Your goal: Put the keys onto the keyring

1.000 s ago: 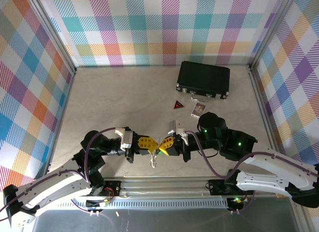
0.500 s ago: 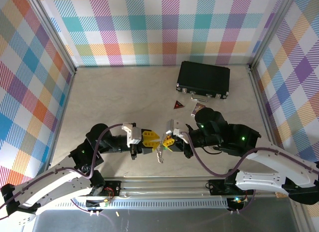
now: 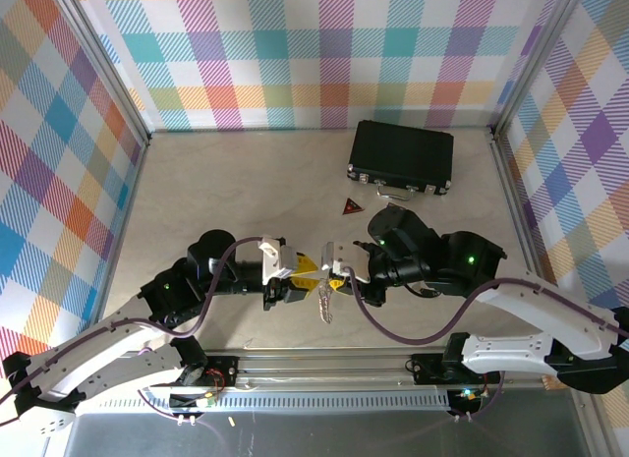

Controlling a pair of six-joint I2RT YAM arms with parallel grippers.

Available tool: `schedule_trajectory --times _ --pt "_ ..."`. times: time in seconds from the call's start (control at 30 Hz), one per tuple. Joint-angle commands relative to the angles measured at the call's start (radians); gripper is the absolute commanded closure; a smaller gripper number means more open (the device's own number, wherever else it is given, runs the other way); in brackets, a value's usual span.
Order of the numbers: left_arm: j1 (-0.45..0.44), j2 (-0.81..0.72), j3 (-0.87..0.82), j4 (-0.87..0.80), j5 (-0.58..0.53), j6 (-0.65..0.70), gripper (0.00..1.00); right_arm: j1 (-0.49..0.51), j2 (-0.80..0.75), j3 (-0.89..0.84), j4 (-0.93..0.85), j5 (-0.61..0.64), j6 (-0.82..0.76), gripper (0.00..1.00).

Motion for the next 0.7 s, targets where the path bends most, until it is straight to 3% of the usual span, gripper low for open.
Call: schedule_trajectory --times 0.0,0.43,0.67 --pt "-0.009 -0.003 0.0 0.006 0.009 0.011 0.68 -0.001 0.013 0.037 -0.014 -0.023 -0.031 1.0" --pt "-0.014 0.007 -0.03 0.038 0.019 0.007 0.67 -0.001 0.03 0.036 0.011 -0.062 -0.024 1.0" --pt "-0.016 0.033 -0.029 0.054 0.032 0.009 0.72 -0.001 0.035 0.03 0.021 -0.084 -0.02 1.0"
